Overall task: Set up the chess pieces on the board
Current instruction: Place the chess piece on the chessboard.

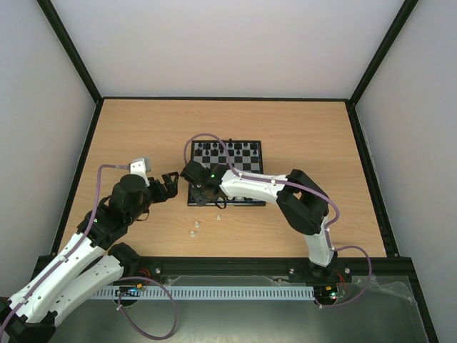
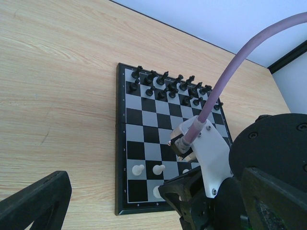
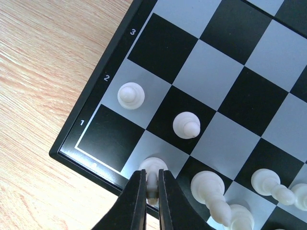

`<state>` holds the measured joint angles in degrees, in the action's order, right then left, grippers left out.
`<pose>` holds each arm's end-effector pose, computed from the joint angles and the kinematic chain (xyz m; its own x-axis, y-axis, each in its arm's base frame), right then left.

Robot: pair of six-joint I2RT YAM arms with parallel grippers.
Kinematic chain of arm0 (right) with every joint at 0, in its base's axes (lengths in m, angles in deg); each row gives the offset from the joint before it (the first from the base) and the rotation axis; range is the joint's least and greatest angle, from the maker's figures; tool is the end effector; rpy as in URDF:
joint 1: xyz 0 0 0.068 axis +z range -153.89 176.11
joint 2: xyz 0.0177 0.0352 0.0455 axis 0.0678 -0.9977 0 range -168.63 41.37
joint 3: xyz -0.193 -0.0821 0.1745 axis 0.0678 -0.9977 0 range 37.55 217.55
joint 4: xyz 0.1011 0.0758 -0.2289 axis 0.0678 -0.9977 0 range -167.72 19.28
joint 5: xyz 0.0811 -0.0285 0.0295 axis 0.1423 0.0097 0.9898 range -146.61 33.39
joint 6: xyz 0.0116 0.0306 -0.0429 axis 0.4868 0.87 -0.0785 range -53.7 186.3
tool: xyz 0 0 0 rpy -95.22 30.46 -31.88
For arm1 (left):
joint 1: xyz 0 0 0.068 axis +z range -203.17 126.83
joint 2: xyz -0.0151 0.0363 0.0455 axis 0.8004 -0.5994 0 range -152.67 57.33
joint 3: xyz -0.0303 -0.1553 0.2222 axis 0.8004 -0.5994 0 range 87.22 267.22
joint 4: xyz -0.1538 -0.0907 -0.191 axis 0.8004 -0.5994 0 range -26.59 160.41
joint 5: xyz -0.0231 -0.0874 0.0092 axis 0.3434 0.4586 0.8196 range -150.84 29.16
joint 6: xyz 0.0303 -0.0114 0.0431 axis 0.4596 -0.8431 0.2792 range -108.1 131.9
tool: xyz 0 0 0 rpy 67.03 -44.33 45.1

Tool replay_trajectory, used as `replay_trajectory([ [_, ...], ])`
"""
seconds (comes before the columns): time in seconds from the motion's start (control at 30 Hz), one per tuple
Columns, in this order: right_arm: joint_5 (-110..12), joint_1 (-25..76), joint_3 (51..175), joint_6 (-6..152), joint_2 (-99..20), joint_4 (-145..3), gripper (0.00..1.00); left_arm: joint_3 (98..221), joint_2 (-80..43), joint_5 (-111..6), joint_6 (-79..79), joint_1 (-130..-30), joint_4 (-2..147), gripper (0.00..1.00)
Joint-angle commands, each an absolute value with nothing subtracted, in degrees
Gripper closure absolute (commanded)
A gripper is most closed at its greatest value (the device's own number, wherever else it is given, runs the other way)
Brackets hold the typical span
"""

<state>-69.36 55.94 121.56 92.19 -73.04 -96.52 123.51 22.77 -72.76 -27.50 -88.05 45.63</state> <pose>0.2237 0.3689 0.1913 -0.7170 -0.3859 -0.5806 -0.5207 0.8502 0.0779 0.1237 -0.0775 0.2880 -0.5043 -0.4055 -0.7624 0.1081 0.8463 -0.5216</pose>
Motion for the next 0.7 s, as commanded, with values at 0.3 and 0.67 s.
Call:
replay_trajectory([
  [0.3, -68.7, 55.7, 123.7, 91.8, -74.2, -99.3, 0.79, 122.8, 23.1, -73.3, -26.9, -88.0, 47.0, 0.01],
  [0.67, -67.9, 55.7, 123.2, 91.9, -67.6, -100.2, 0.66, 122.9, 23.1, -73.5, -27.0, -88.0, 46.9, 0.01],
])
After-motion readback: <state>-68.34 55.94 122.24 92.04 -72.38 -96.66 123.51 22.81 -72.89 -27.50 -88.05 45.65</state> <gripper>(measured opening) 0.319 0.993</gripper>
